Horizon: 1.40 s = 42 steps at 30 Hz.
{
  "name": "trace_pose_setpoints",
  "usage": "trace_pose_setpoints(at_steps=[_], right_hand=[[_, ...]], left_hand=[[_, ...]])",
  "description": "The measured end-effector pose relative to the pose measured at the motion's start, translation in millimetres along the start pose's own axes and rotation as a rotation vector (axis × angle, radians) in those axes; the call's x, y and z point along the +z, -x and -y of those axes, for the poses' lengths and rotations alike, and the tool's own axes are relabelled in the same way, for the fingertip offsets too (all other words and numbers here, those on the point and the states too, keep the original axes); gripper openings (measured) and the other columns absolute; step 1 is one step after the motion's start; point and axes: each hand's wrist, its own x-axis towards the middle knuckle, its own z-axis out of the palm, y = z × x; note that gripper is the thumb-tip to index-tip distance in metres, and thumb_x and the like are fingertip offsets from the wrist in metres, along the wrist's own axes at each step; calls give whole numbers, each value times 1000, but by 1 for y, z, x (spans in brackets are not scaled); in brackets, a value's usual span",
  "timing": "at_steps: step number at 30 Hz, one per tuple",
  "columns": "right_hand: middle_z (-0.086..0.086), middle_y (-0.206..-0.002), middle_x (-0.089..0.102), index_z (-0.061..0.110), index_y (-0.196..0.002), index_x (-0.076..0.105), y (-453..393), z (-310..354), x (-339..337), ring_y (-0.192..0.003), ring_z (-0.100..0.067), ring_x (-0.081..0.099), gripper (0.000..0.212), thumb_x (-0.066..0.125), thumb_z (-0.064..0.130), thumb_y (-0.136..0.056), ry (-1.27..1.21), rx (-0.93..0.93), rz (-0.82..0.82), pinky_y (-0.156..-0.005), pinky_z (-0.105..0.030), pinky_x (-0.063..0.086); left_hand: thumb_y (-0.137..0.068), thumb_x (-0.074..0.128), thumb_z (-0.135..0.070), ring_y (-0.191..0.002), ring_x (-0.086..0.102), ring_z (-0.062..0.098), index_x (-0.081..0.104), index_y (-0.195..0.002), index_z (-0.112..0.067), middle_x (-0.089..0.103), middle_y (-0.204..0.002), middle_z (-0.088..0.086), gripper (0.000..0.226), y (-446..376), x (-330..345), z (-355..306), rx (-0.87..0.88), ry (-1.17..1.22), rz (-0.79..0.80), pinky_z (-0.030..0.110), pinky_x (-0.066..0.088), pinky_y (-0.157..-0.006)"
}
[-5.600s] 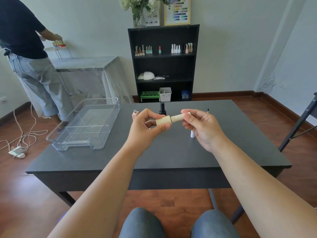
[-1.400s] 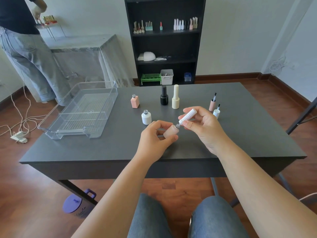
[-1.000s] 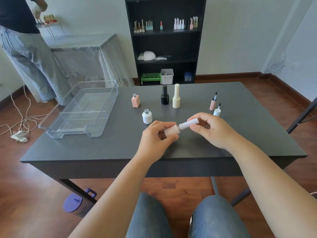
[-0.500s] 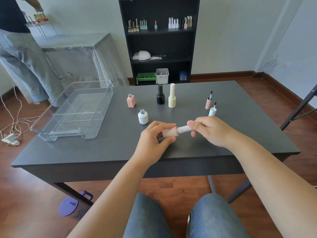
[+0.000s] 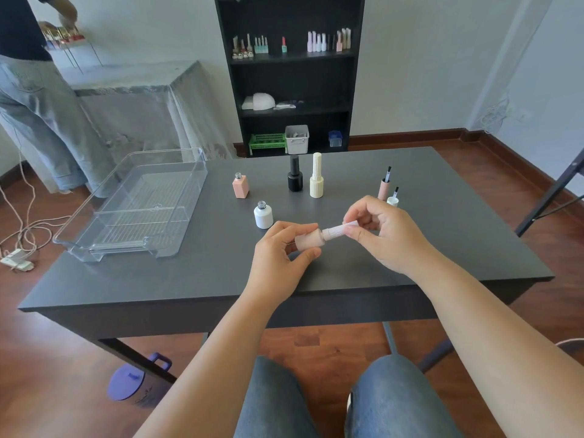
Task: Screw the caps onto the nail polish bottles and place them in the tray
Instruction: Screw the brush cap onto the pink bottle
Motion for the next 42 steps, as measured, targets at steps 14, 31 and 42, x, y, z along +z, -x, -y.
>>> trace_pose_setpoints(at_steps=[14,31,42], right_hand=[[11,-79,62,34,-89,66,3,-3,5,-72,-4,58,17,68,17,-87,-47,28,4,-70,-12,46],[-3,-69,61,27,-83,56,-4,-2,13,-64,-17,56,12,64,23,-90,-95,113,-53,-66,-28,47],[-1,-69,66,18,-103,74,-1,1,17,-67,-9,58,27,69,30,-79,-846,264,55,-65,-19,47]], left_hand=[[-78,80,-9,-96,62,7,72,-111,-28,63,-104,-6,40,-1,-1,-1,-8,11,8,18,51,-85],[-78,80,-10,-93,60,5,72,-112,-28,63,-103,-5,39,0,-1,0,-9,-2,14,13,48,-82],[-76,81,-8,-88,66,3,71,-103,-24,68,-105,-3,32,0,-1,0,-85,138,-14,12,51,-75]])
